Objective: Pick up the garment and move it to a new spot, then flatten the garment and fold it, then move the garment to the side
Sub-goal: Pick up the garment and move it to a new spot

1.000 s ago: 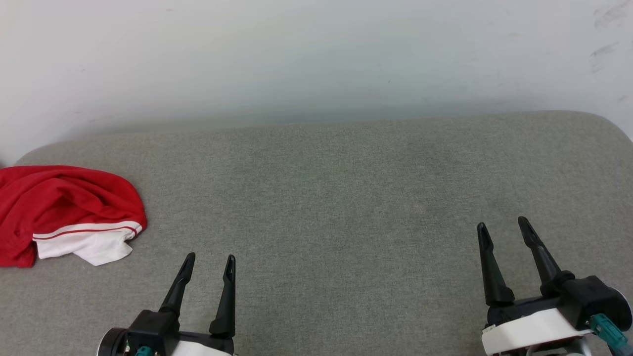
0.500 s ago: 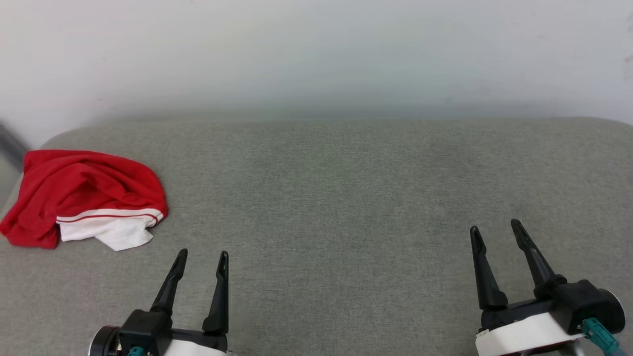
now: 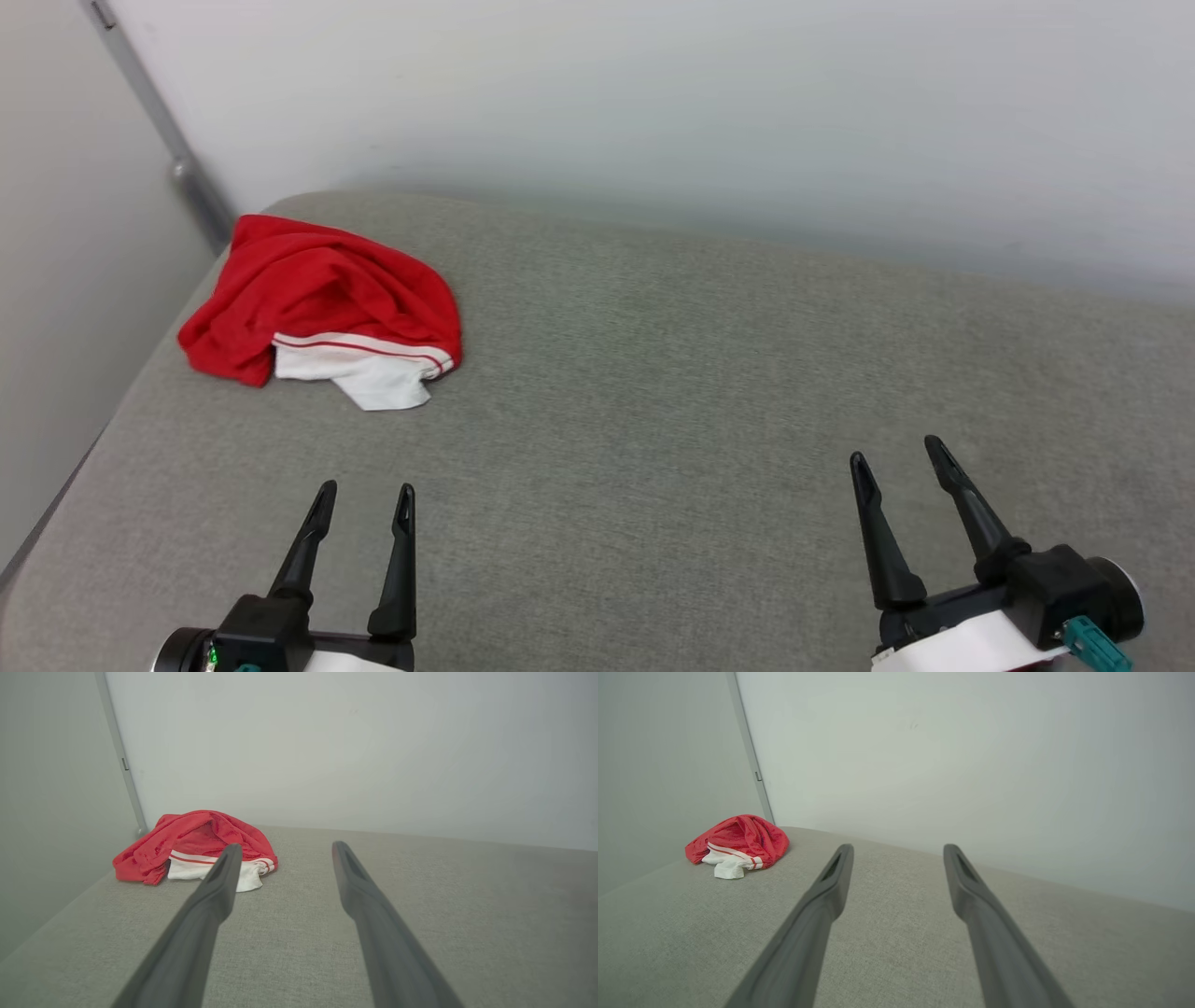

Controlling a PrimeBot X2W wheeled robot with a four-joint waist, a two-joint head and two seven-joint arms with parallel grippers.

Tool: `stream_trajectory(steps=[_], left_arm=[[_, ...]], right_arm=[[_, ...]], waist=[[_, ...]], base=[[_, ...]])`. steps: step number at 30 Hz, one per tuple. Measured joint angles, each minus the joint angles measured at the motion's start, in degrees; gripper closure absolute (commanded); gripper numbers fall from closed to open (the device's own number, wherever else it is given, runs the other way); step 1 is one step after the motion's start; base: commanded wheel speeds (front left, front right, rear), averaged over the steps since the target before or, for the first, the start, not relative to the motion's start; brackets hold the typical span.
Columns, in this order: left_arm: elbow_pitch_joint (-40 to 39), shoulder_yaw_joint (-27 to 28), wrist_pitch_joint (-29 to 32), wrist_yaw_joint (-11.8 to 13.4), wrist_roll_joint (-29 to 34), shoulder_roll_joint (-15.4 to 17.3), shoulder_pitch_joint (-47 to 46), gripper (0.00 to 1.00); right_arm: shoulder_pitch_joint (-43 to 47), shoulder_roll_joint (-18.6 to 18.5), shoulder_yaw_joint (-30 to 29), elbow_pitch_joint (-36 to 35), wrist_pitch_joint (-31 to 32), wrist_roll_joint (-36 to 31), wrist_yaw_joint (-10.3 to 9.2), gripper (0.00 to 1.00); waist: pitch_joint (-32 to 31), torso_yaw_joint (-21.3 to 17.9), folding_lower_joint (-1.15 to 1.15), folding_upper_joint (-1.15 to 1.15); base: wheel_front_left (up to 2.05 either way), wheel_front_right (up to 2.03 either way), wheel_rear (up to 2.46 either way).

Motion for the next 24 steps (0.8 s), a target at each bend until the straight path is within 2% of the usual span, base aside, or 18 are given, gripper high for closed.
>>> stream_trajectory(steps=[14,19,24], left_arm=[[-0.9,1.6,0.0,-0.6,2.0,0.0,2.4,0.0],[-1.0,1.9,0.0,-0.8,1.4,0.0,2.9,0.0],[-1.0,2.5,0.0,-0.9,1.4,0.0,3.1,0.0]], right_arm=[[0.8,0.0,2.0,0.6,0.0,2.0,0.0,0.0],[0.8,0.0,2.3,0.4,0.0,2.2,0.0,0.0],[0.7,0.0,2.5,0.0,0.0,1.9,0.0,0.0]], waist=[[-2.1,12.2,0.0,0.0],[-2.7,14.6,0.0,0.0],[-2.3,14.9,0.0,0.0]], base=[[0.0,0.0,0.0],[0.0,0.0,0.0],[0.0,0.0,0.0]])
